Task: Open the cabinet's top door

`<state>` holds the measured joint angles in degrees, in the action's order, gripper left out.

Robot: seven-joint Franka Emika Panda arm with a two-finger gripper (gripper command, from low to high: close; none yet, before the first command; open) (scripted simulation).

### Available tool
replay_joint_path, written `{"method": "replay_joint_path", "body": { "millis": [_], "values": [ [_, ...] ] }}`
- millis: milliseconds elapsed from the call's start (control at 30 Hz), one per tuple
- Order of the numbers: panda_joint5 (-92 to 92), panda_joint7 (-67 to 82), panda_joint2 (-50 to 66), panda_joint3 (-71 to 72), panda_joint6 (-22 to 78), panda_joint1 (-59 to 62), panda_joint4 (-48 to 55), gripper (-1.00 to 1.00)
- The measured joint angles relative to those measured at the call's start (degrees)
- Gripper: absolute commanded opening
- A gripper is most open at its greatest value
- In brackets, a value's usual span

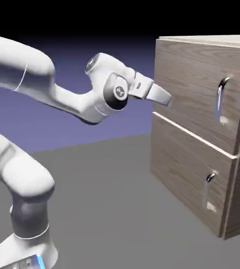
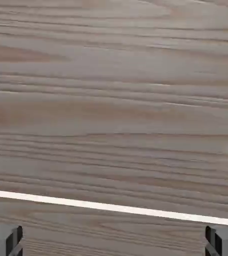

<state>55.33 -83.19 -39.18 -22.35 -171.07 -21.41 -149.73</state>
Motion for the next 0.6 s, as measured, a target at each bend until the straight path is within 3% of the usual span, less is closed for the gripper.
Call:
{"method": "replay_joint_path", "body": {
  "millis": [600],
  "values": [
    [44.85, -33.01, -5.29, -18.11, 2.38, -16.8, 9.14, 0.0]
  ]
}}
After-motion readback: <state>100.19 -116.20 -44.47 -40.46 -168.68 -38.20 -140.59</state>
